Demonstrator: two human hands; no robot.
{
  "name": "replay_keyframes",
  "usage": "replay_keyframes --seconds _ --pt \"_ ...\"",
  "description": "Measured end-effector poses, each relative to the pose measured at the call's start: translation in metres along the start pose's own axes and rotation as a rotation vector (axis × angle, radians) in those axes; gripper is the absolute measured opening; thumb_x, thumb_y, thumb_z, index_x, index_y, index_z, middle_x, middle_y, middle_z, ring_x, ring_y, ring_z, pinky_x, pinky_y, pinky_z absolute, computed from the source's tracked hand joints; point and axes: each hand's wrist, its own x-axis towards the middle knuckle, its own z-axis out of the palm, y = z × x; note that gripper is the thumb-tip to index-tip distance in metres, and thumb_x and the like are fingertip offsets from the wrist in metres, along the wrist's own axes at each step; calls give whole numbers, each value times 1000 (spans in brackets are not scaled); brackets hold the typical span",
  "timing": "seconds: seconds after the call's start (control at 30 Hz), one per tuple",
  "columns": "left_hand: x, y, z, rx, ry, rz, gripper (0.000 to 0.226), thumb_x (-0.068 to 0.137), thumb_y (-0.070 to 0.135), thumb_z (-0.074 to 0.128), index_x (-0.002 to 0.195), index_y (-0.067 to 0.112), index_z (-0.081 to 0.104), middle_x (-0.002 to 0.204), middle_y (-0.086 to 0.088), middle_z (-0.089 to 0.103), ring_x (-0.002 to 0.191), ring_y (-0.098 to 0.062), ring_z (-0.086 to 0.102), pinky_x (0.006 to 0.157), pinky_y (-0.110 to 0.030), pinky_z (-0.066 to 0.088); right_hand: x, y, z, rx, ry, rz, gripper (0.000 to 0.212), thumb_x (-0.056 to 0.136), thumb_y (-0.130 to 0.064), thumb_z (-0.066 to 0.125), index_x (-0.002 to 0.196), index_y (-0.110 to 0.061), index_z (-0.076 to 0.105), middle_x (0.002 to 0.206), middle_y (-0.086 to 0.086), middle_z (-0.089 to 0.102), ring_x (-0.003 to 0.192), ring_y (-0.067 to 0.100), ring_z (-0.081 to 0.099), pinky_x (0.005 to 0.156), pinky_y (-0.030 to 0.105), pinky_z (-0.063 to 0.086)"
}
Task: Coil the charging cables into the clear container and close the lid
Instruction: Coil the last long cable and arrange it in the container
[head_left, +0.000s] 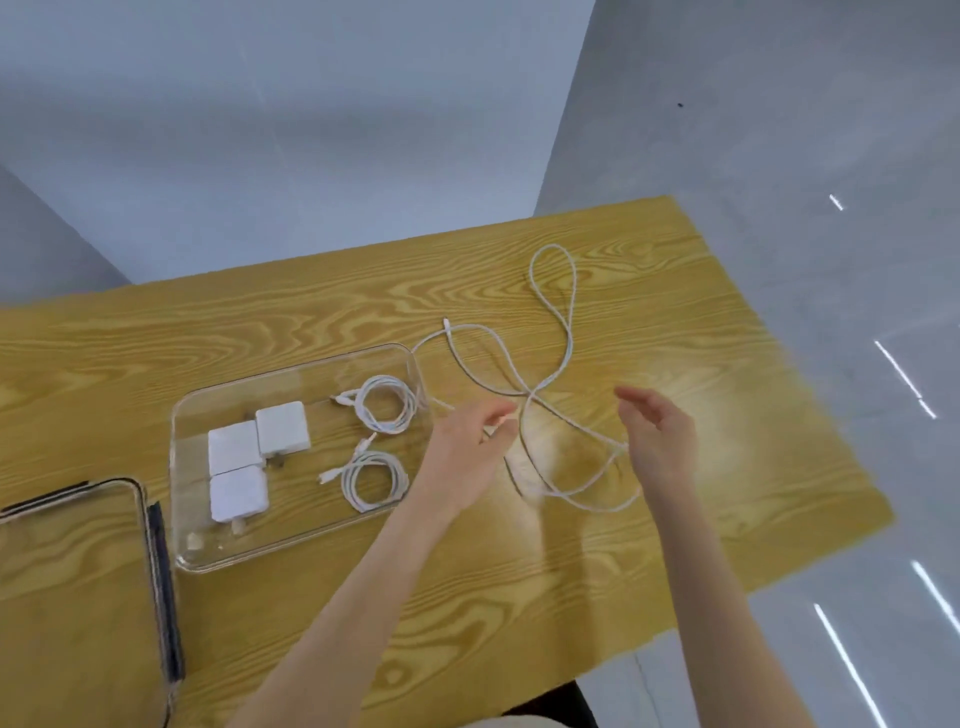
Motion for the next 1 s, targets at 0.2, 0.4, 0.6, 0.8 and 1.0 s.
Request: replay_keyframes --seconds 0.2,0.4,0.6,0.8,1.0 --pt "29 -8 58 169 -164 -150 40 93 32 49 130 17 49 140 -2 43 125 -18 42 95 -26 31 34 50 -42 -365 28 73 27 91 -8 49 115 -6 62 103 13 65 100 32 59 71 27 34" --pt "45 -11 96 297 -213 -179 47 91 40 49 131 16 49 135 -5 47 127 -20 40 104 -32 30 52 78 -46 -489 -377 147 35 92 -13 47 127 -12 54 125 9 59 115 26 55 85 28 40" --pt "46 -11 118 267 -455 -201 51 77 50 62 117 18 61 112 1 65 103 -17 61 90 -35 49 61 91 -45 -572 -505 26 22 88 -29 51 98 -23 70 97 0 68 92 21 61 78 38 49" --pt "45 10 110 30 -308 -139 26 96 23 44 85 15 65 59 4 54 59 -14 53 65 -30 47 60 62 -50 -319 -453 15 17 91 -26 57 90 -15 70 71 -7 63 69 9 56 57 12 38" --pt "38 53 49 -225 -28 2 24 92 27 52 78 19 70 45 11 29 43 -7 25 45 -22 21 51 16 -50 -1 -376 -51 8 86 -21 66 80 -24 70 66 -9 64 64 4 58 69 29 47"
